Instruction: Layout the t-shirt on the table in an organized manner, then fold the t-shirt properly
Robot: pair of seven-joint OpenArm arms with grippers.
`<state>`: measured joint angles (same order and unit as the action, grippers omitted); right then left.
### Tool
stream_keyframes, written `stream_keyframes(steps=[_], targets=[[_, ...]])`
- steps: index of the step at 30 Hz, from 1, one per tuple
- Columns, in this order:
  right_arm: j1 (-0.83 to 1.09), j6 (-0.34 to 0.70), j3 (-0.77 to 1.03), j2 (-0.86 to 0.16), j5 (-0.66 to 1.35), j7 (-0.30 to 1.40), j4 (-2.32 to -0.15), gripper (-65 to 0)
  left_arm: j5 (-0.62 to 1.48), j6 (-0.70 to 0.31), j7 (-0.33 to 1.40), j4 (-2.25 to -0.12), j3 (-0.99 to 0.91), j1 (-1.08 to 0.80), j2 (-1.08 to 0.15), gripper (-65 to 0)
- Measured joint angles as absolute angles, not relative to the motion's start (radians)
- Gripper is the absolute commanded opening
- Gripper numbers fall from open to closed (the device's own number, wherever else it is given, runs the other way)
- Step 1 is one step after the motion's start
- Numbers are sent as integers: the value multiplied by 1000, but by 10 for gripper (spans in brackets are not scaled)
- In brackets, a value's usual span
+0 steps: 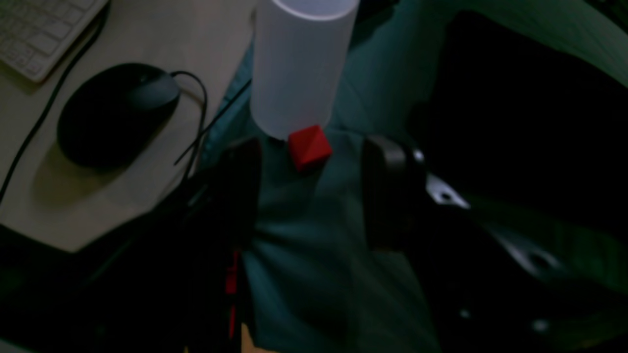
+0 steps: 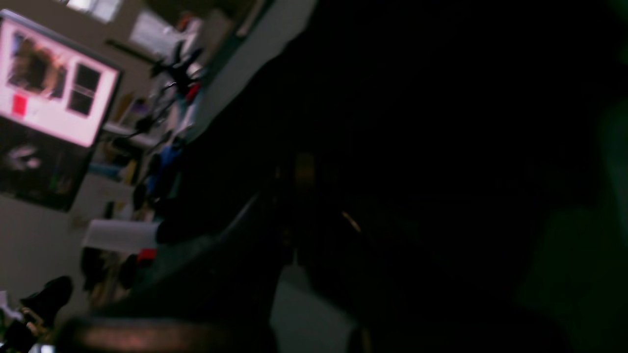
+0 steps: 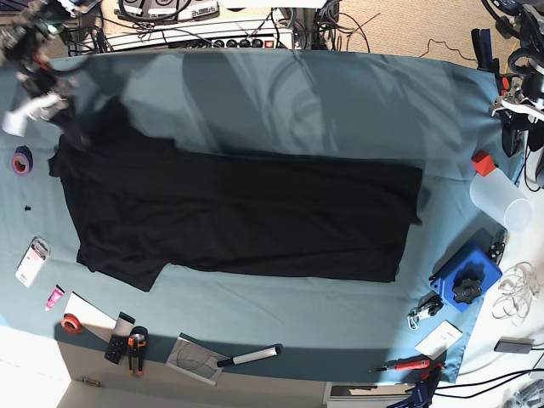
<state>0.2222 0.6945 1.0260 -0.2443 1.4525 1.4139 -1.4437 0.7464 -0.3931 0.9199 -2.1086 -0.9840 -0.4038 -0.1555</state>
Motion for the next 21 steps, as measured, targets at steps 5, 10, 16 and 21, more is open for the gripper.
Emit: stream_keyframes(steps=[5, 10, 16, 21], targets=[[200, 694, 1031, -244, 1449, 1415, -1444, -650, 746, -393, 920, -2109, -984, -404, -156, -320], [116, 697, 963, -246, 1449, 1413, -1444, -650, 746, -393, 920, -2109, -984, -404, -156, -320], [12, 698, 894, -246, 1330, 1417, -1444, -650, 746, -393, 920, -2109, -984, -404, -156, -320], [-30, 697, 894, -245, 1123, 1391, -1444, -650, 746, -393, 920, -2109, -984, -404, -156, -320]])
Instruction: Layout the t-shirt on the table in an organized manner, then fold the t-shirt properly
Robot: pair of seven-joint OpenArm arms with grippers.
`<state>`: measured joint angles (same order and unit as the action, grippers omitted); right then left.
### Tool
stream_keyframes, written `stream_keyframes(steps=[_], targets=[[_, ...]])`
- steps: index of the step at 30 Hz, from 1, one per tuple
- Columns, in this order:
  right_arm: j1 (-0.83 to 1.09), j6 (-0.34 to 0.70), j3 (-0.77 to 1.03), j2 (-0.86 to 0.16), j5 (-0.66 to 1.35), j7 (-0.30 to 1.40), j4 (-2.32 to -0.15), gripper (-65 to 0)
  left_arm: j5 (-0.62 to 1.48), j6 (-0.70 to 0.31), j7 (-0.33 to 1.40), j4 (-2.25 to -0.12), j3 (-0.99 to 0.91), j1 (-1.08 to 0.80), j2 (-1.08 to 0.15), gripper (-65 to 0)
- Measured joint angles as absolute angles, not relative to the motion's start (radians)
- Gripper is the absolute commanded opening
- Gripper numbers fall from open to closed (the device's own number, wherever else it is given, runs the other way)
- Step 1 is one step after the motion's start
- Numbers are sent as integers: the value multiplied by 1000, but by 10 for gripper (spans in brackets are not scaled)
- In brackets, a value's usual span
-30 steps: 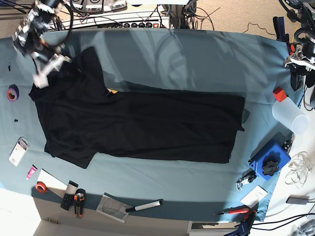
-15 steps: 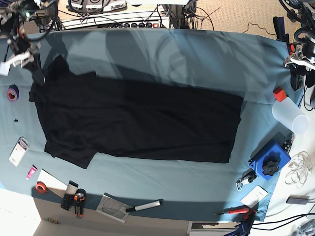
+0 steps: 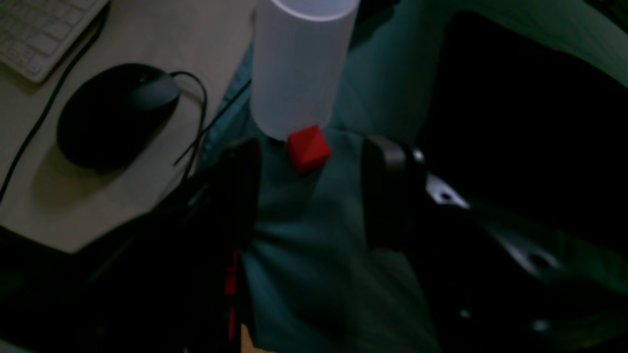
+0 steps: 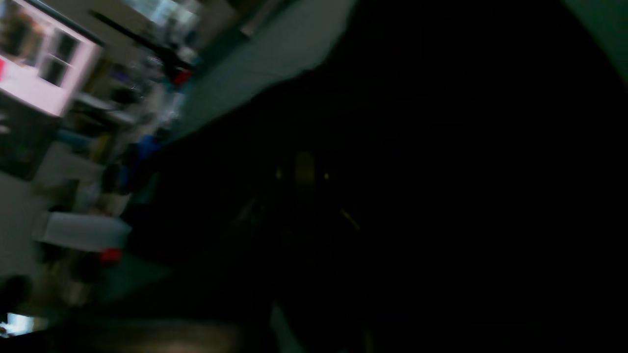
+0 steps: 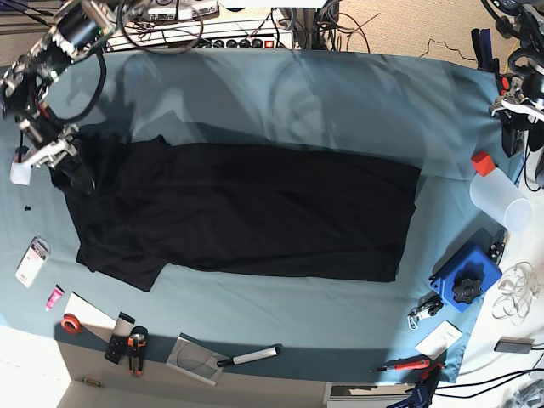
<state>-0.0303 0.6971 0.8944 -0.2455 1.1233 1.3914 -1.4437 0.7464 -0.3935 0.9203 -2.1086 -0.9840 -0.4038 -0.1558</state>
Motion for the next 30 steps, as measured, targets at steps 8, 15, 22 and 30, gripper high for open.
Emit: stream_keyframes(steps=[8, 15, 22, 30], targets=[[-26, 691, 896, -244, 863, 1094, -1443, -650, 746, -393, 920, -2109, -984, -404, -156, -320], [-41, 686, 894, -243, 736, 1095, -1443, -650, 746, -393, 920, -2109, -984, -404, -156, -320], [-41, 689, 876, -244, 704, 1102, -1443, -426, 746, -393, 920, -2109, -984, -404, -155, -320], [-42, 685, 852, -331, 925, 1338, -1441, -420, 746, -393, 920, -2109, -984, -404, -156, -320]])
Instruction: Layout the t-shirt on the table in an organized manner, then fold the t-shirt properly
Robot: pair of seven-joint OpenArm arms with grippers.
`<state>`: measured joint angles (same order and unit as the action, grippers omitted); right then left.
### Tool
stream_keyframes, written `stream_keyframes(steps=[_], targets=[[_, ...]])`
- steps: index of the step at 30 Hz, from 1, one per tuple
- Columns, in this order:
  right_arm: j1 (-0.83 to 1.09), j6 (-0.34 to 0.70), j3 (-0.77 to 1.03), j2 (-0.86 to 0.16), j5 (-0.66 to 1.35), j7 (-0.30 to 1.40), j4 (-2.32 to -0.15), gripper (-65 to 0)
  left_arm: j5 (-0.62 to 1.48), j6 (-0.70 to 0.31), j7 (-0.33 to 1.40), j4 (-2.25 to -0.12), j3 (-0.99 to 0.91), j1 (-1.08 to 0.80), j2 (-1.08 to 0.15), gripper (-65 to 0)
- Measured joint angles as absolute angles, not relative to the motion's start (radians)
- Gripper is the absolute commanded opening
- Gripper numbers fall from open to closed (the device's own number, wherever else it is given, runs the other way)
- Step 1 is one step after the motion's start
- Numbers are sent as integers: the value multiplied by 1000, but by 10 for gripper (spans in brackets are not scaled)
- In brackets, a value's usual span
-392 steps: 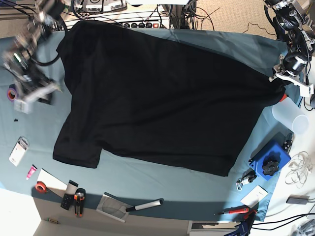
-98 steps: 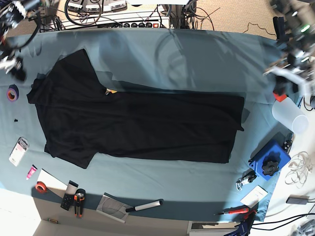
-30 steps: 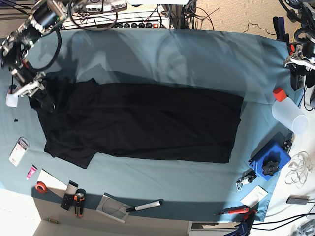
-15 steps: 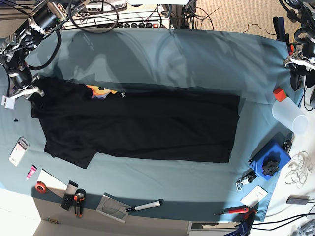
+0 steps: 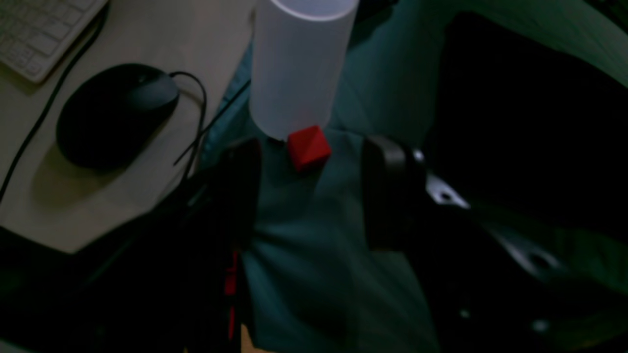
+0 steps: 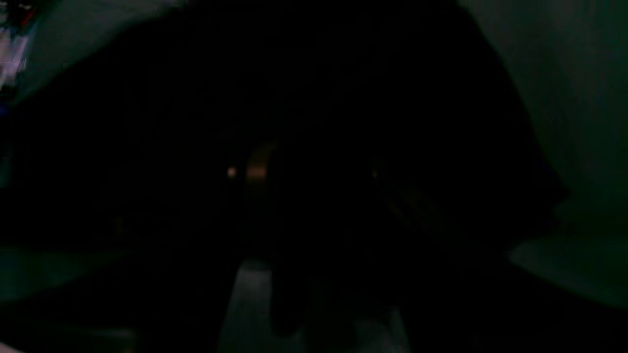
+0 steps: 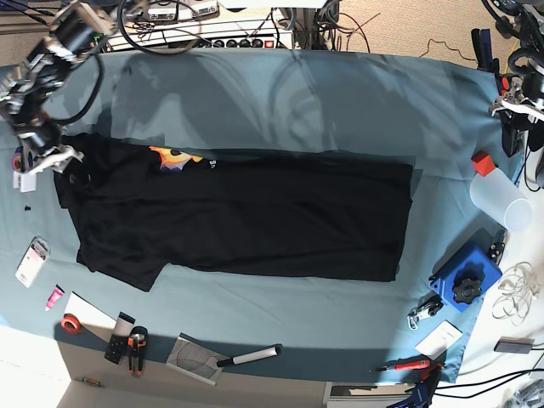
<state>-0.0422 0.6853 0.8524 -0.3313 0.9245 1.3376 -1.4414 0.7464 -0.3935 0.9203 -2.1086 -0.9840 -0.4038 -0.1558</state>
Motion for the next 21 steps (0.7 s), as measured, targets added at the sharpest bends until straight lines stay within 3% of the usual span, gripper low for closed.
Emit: stream_keyframes(steps=[3, 9, 21], targets=[[-49, 686, 944, -377, 1042, 1359, -1442, -420, 746, -393, 920, -2109, -984, -404, -156, -320], [-38, 694, 1155, -402, 1031, 1415, -1443, -420, 746, -393, 920, -2109, -984, -404, -155, -320], [58, 697, 1056, -384, 872, 1280, -1341, -420, 772, -393, 920, -2109, -984, -404, -155, -319]])
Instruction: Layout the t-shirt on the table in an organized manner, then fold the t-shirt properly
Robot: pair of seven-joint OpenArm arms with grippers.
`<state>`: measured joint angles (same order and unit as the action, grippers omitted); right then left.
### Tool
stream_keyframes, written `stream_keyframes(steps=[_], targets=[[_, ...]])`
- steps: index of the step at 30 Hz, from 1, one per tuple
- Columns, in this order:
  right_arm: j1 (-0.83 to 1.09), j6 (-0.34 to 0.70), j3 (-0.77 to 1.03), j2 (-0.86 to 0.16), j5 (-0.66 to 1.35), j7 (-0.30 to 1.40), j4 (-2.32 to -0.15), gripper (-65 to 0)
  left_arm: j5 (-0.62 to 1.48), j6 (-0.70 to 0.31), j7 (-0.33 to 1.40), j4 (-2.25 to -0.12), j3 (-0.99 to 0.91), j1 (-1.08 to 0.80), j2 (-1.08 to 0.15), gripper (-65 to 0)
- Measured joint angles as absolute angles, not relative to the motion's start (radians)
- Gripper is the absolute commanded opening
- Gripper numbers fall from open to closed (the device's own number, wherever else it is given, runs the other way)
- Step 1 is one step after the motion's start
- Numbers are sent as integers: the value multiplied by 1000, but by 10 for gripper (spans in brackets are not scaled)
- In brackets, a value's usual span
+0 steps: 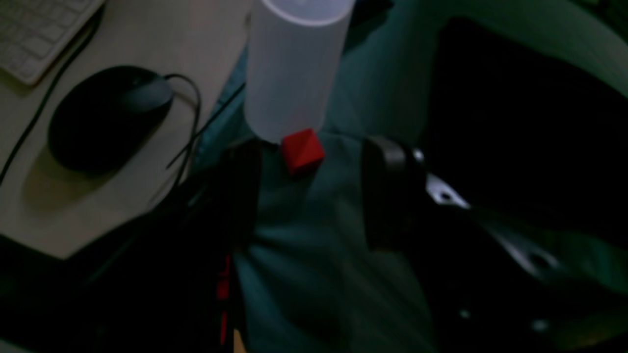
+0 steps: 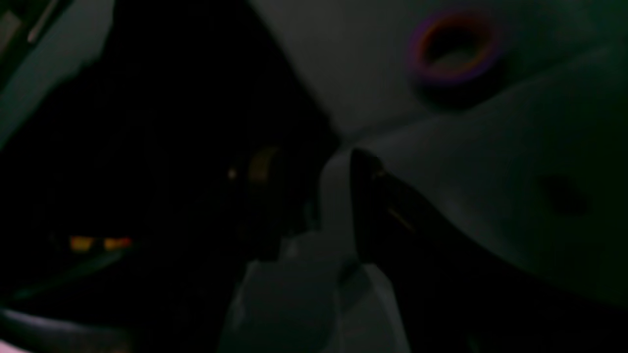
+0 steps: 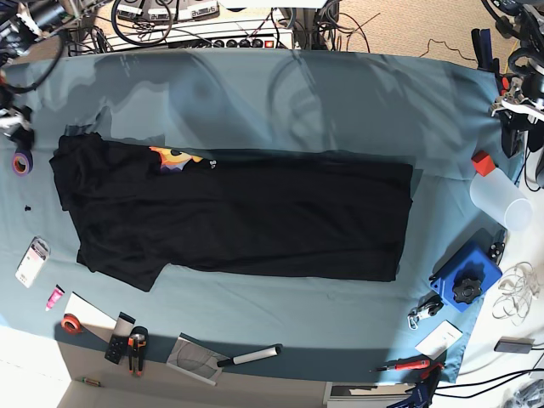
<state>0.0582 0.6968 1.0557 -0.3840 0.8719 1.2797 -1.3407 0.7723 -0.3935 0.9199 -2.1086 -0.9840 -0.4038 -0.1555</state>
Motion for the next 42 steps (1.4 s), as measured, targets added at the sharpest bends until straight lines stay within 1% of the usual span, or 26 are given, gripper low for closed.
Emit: stream_keyframes(steps=[5, 10, 11, 14, 17, 20, 24, 29, 31, 34, 36, 39, 41, 42], targets=[[61, 693, 948, -382, 874, 1222, -1220, -420, 772, -393, 920, -2109, -984, -404, -156, -319], [59, 677, 907, -383, 916, 1242, -1212, -419, 772, -393, 920, -2109, -984, -404, -156, -319], [60, 678, 907, -382, 942, 1262, -1212, -406, 772, -393, 920, -2109, -984, -404, -156, -319], [61, 683, 907, -383, 1021, 1333, -1212, -332, 772, -393, 920, -2109, -984, -404, -155, -319], [61, 693, 907, -383, 1065, 1356, -1212, -327, 772, -393, 920, -2109, -984, -404, -156, -319], [61, 693, 907, -382, 1052, 1308, -1212, -327, 772, -393, 920, -2109, -984, -404, -155, -319], [61, 666, 906, -382, 959, 1195, -1212, -328, 772, -393, 920, -2109, -984, -404, -155, -319], [43, 658, 907, -376, 947, 1195, -1212, -328, 824, -393, 920, -2109, -982, -403, -154, -319], [33, 659, 907, -361, 947, 1192, -1212, -328, 822, -384, 919, -2109, -952, -402, -143, -319], [27, 659, 907, -330, 947, 1191, -1212, -328, 812, -387, 918, -2096, -855, -402, -128, -320], [24, 659, 907, -324, 950, 1188, -1212, -328, 743, -384, 890, -2068, -780, -395, -128, -320], [22, 659, 907, -323, 947, 1189, -1212, -328, 646, -285, 828, -1985, -698, -370, -128, -319], [22, 659, 907, -323, 942, 1189, -1212, -328, 643, -284, 845, -1918, -677, -338, -128, -319], [22, 659, 907, -323, 942, 1189, -1212, -328, 683, -284, 872, -1889, -670, -324, -128, -319]])
